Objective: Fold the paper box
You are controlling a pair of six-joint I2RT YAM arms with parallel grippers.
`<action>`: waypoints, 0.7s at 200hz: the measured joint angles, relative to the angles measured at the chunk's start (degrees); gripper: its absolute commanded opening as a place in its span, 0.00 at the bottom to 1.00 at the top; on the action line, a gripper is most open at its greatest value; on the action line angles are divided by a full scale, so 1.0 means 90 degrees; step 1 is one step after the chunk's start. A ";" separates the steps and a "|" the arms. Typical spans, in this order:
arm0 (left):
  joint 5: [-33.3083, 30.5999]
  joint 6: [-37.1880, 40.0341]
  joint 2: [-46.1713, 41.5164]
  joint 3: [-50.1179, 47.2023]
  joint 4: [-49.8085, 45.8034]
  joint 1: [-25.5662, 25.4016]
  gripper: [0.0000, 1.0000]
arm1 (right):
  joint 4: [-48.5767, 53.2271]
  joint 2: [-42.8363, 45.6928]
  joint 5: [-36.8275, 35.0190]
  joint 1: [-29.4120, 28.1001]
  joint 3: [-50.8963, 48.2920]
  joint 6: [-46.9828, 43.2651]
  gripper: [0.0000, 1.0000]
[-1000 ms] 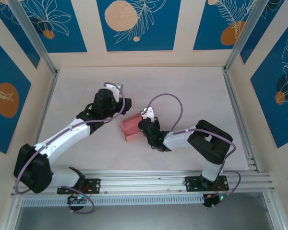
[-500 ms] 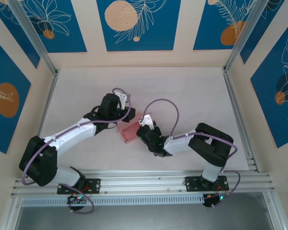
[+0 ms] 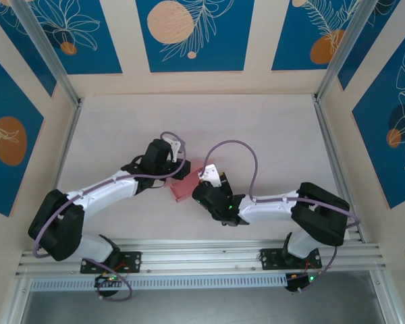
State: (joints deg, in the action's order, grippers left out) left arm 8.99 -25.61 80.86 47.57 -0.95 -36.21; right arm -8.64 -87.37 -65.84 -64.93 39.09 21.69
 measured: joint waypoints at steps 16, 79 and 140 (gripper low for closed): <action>0.0000 0.0000 0.0000 -0.0056 0.0066 -0.0019 0.18 | 0.0680 0.0321 -0.0194 -0.0175 0.0019 0.0340 0.55; -0.0002 0.0000 0.0141 -0.0323 0.0342 -0.0053 0.17 | 0.7424 0.0291 -0.1324 -0.0964 0.2261 0.5231 0.73; -0.0010 0.0056 0.0175 -0.0471 0.0447 -0.0053 0.17 | 0.9253 0.0085 -0.1401 -0.0891 0.3424 0.5989 0.85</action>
State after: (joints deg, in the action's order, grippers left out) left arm 8.91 -25.10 82.43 43.33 3.07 -36.69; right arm 74.63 -86.61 -78.46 -72.95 69.91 75.59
